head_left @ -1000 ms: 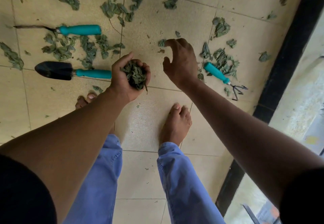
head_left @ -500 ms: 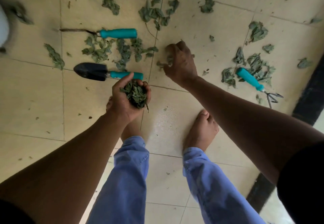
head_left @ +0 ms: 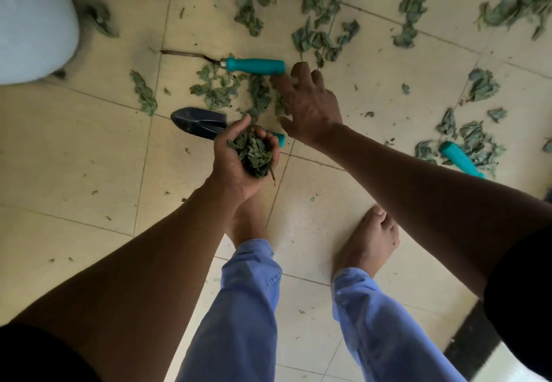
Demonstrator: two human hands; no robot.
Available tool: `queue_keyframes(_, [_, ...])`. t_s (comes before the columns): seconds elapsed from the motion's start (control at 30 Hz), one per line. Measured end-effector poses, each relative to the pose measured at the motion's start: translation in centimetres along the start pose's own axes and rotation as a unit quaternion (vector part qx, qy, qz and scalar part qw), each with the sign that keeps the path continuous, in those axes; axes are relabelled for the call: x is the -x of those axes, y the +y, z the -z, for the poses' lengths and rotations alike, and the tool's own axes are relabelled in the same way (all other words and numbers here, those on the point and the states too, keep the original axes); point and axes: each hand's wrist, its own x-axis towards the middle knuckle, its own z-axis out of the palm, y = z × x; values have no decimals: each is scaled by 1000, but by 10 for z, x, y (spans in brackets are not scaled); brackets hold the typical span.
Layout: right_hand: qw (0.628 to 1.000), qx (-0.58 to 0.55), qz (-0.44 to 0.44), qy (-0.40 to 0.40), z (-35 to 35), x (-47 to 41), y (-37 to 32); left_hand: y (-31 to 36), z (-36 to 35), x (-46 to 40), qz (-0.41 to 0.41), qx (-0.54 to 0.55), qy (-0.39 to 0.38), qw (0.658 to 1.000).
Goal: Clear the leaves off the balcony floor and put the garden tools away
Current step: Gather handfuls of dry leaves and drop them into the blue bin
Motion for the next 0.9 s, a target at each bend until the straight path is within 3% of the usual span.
queue_keyframes(0.1, [1000, 4, 3, -20, -3, -4, -9, 3, 3, 5, -6, -16, -7, 1000])
queue_keyframes(0.43, [998, -47, -1, 42, -21, 0, -25, 1, 9, 12, -11, -23, -6, 1000])
queue_keyframes(0.53, [995, -75, -48, 50, -20, 4, -16, -1, 9, 17, -18, -28, -7, 999])
queue_keyframes(0.67, [959, -214, -173, 65, 13, 27, -5, -6, -1, 30, -14, -18, 7, 1000])
queue_keyframes(0.83, [923, -372, -69, 66, 90, 97, -35, -16, -18, 38, 2, -18, -15, 1000])
queue_keyframes(0.9, [920, -386, -35, 59, 103, 124, -51, -21, -24, 41, 7, -39, -29, 999])
